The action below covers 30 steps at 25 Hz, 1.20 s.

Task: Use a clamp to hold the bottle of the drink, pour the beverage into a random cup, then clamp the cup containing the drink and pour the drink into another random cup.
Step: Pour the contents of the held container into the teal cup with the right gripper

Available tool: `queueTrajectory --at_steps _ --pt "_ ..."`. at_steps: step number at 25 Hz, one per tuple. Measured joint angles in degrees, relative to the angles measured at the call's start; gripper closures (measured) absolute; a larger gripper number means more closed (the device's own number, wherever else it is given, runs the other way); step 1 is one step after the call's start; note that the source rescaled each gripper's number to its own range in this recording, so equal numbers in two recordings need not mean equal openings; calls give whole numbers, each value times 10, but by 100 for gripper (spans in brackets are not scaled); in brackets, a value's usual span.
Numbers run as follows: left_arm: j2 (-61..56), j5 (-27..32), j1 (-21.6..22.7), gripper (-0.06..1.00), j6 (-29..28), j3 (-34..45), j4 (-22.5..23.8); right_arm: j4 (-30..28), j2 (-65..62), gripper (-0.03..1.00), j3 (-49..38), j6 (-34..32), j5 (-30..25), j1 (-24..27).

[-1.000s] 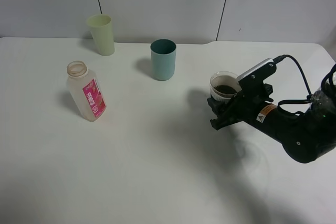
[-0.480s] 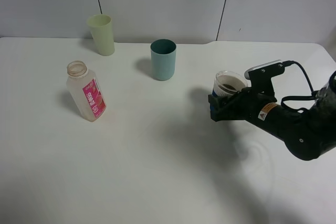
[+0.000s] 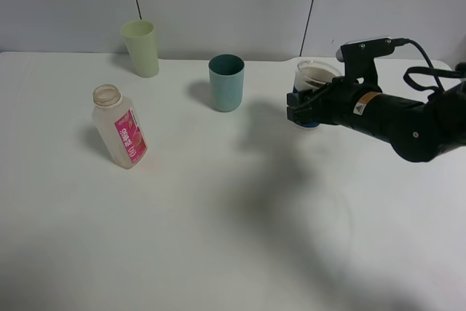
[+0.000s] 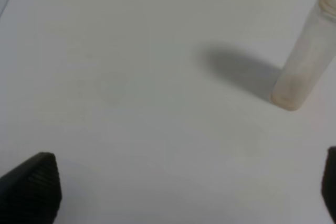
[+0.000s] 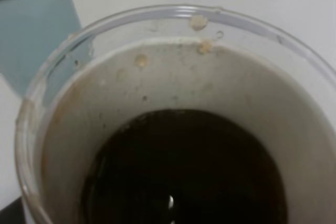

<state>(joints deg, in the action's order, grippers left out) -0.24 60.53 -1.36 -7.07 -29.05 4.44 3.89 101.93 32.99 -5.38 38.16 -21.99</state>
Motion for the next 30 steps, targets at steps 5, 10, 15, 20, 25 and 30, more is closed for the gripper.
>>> queueTrajectory --at_steps 5,10,15,20,25,30 --pt "0 0 0 -6 0 0 0 -32 0 96 88 -10 -88 0" --pt "0 0 0 -6 0 0 0 -118 1 96 185 -80 -177 0" --pt "0 0 0 -6 0 0 0 -232 20 96 253 -181 -238 0" --pt "0 0 0 -6 0 0 0 -379 44 96 296 -320 -277 0" --pt "0 0 0 -6 0 0 0 -536 49 96 332 -449 -312 0" --pt "0 0 0 -6 0 0 0 -659 49 96 343 -544 -338 0"
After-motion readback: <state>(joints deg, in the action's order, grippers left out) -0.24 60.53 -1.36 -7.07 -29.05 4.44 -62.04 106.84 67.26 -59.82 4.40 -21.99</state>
